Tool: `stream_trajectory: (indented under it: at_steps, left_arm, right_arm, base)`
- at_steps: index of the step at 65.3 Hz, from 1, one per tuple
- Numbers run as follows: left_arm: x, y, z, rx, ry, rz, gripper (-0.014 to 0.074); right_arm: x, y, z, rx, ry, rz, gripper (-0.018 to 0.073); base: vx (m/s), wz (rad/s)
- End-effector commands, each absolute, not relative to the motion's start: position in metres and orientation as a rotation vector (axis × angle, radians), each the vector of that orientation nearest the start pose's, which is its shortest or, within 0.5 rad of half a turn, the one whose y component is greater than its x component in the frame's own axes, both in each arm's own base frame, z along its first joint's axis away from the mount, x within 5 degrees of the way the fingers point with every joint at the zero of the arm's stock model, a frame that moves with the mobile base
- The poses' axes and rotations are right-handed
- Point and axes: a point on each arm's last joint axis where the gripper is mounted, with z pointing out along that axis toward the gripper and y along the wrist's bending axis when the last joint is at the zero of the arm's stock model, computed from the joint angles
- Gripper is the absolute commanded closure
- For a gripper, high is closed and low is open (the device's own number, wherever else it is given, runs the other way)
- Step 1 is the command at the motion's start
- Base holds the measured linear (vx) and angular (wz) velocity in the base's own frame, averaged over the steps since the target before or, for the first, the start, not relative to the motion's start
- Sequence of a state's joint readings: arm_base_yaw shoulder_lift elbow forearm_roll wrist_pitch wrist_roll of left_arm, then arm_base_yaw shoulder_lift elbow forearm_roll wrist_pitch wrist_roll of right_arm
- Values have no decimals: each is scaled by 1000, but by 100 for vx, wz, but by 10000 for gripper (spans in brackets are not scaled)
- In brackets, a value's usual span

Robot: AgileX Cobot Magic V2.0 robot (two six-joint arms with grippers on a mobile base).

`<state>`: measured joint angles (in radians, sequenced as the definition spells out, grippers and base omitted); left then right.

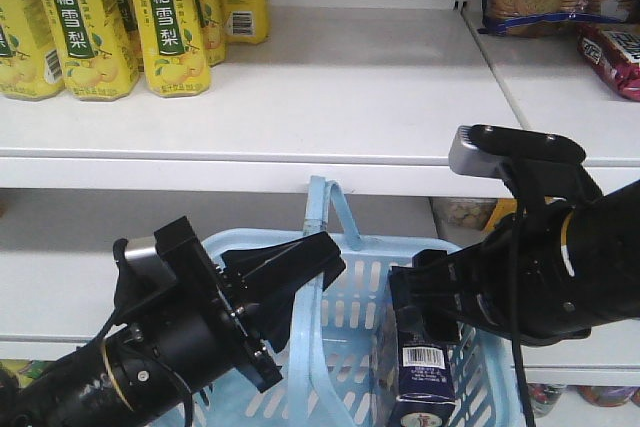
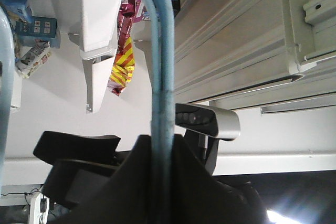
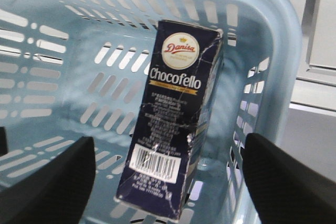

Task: Left arm holds basket, right arm returns cookies
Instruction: 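Reach the right gripper into the basket and grasp the Chocofello box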

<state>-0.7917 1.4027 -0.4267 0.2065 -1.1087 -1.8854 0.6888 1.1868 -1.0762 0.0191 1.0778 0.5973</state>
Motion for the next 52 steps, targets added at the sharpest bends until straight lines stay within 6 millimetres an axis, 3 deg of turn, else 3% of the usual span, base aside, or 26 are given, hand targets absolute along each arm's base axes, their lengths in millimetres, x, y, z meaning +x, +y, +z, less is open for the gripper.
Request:
stream_trajectory:
  at_steps: [1, 52]
  left_arm:
    - [166, -181, 284, -588, 1255, -2389, 596]
    - [166, -181, 284, -588, 1255, -2389, 596]
  right_arm:
    - [176, 145, 346, -99, 2671, 452, 17]
    - [196, 169, 324, -125, 2666, 431, 17]
  base:
    - [0, 0]
    - [0, 0]
